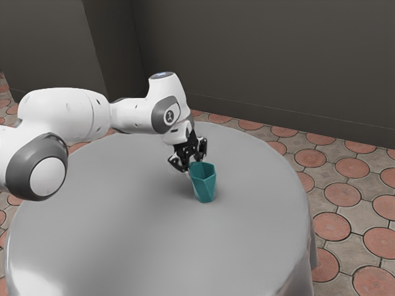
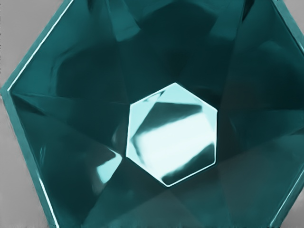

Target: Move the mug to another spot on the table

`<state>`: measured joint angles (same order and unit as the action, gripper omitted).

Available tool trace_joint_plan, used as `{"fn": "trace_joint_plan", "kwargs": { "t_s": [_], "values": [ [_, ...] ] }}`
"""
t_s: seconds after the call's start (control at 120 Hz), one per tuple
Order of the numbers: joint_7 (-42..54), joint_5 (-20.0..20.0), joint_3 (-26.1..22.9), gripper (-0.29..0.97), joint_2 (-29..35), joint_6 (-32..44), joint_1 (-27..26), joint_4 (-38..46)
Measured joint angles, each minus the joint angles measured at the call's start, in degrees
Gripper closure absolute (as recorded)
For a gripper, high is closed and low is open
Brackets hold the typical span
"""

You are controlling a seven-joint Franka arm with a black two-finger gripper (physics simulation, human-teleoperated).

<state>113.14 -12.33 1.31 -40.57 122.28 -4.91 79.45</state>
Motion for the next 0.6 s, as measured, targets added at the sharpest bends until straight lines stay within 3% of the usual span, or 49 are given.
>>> {"fn": "trace_joint_plan", "kwargs": {
  "t_s": [0.267, 0.6],
  "values": [
    [0.18, -1.66, -0.03, 0.60, 3.26, 0.33, 0.37, 0.78],
    [1.61, -12.44, 0.14, 0.63, 10.57, 0.21, 2.27, 10.28]
  ]
}}
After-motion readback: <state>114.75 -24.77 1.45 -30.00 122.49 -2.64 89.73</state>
